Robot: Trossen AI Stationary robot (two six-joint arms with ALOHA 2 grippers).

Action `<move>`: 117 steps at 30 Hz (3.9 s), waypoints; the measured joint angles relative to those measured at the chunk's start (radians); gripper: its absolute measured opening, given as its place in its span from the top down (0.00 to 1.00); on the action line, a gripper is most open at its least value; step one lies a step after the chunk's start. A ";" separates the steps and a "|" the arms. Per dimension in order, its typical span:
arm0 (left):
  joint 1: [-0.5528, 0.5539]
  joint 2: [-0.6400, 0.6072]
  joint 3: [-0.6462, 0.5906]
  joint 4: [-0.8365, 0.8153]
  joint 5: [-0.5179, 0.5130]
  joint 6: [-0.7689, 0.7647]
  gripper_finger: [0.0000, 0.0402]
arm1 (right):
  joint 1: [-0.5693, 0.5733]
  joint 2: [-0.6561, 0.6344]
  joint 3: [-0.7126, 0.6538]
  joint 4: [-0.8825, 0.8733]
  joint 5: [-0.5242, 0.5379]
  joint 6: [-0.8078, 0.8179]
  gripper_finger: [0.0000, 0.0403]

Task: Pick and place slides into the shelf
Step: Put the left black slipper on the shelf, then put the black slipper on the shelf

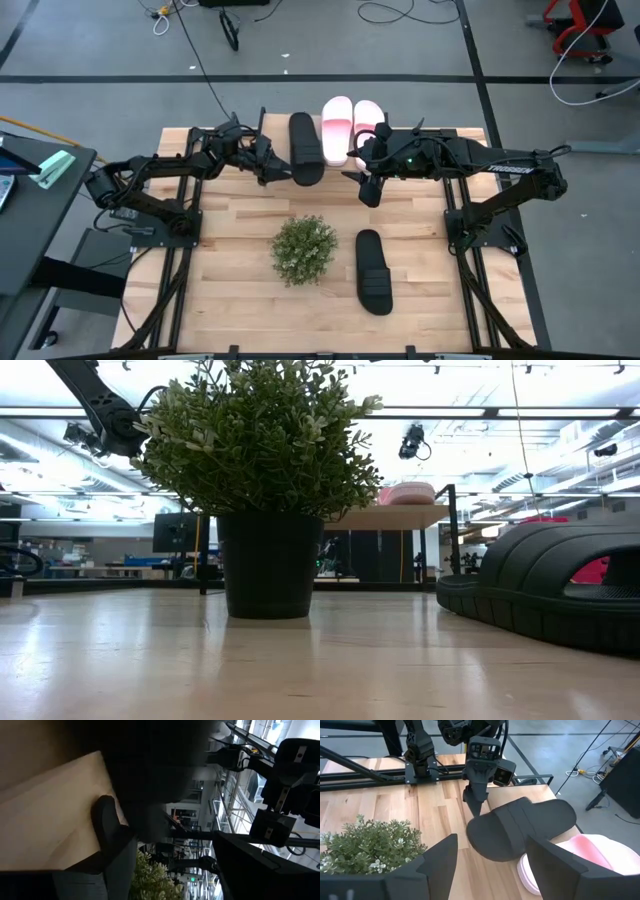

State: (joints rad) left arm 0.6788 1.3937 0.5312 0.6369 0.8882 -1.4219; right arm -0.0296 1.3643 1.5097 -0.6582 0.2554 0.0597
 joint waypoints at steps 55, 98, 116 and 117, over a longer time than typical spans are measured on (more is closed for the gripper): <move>0.034 0.002 -0.002 0.116 -0.059 -0.060 0.35 | 0.000 0.000 0.000 -0.009 -0.002 -0.001 0.40; -0.534 -0.691 0.000 -0.657 -0.988 0.013 0.35 | 0.000 0.000 0.000 -0.119 -0.059 -0.034 0.40; -1.253 -0.424 -0.001 -0.551 -1.771 -0.196 0.40 | 0.134 -0.050 -0.215 -0.309 -0.520 0.048 0.40; -1.276 -0.414 -0.001 -0.518 -1.802 -0.189 0.40 | 0.139 -0.061 -0.261 -0.277 -0.546 0.059 0.40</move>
State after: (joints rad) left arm -0.5972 0.9800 0.5302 0.1184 -0.9136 -1.6104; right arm 0.1094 1.3029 1.2490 -0.9351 -0.2902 0.1190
